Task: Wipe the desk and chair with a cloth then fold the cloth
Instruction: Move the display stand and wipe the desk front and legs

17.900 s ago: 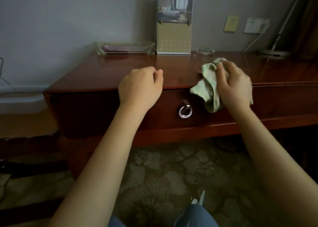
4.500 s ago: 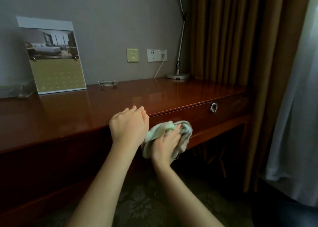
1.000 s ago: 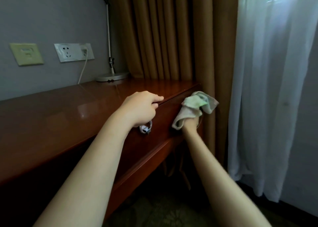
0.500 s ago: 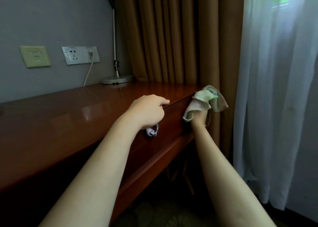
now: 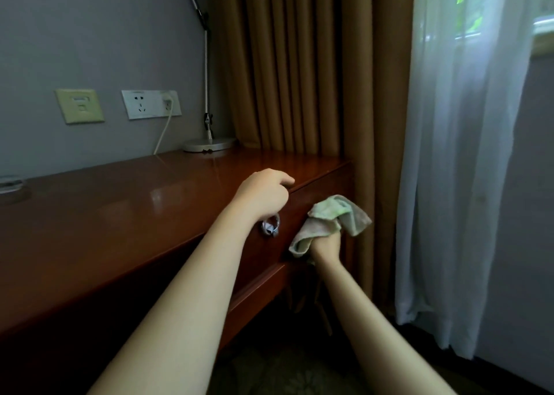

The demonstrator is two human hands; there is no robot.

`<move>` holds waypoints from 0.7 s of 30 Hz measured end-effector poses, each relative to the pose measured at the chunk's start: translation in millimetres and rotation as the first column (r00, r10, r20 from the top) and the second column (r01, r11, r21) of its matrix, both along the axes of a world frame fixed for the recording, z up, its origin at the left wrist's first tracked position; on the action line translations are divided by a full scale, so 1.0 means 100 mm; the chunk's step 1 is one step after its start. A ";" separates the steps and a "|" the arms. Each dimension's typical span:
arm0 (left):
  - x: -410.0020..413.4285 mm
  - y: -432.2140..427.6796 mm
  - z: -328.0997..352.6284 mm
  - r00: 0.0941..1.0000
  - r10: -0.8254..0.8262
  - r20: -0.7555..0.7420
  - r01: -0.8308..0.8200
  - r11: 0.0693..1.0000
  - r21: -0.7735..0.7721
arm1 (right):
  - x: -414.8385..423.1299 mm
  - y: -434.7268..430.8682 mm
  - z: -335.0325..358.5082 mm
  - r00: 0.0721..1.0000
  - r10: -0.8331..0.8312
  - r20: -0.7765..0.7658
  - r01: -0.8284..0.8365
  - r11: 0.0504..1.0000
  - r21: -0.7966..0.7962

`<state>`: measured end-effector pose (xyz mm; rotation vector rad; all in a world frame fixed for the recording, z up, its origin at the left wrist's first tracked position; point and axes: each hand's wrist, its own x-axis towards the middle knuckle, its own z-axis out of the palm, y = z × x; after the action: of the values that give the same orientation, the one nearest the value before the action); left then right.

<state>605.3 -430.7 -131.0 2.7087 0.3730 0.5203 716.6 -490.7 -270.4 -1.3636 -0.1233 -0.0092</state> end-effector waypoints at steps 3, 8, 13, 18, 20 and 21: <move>-0.11 -0.02 0.01 0.994 0.074 0.078 -0.068 0.995 -0.074 | -0.50 0.14 -0.07 0.999 0.005 0.033 -0.007 0.999 0.045; -0.57 -0.05 -0.04 0.975 0.189 0.113 -0.186 0.982 -0.044 | -1.41 0.28 -0.26 0.977 0.156 0.144 -0.154 0.988 -0.024; -1.08 -0.04 -0.14 0.934 0.288 0.211 -0.298 0.954 0.017 | -1.86 0.45 -0.48 0.920 0.317 0.233 -0.258 0.933 -0.251; -1.61 -0.01 -0.22 0.886 0.377 0.271 -0.413 0.906 0.093 | -1.76 0.07 -0.05 0.948 0.243 0.206 -0.225 0.969 -0.105; -1.83 0.01 -0.25 0.871 0.407 0.276 -0.453 0.882 0.130 | -1.62 -0.10 0.10 0.959 0.279 0.049 -0.279 0.960 -0.007; -1.94 0.02 -0.25 0.863 0.422 0.277 -0.471 0.870 0.144 | -1.58 -0.18 0.17 0.957 0.290 0.002 -0.290 0.957 0.025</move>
<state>411.4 -428.5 -156.3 2.7036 0.9442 1.0563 558.5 -508.6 -253.5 -1.3095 -0.3206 0.2361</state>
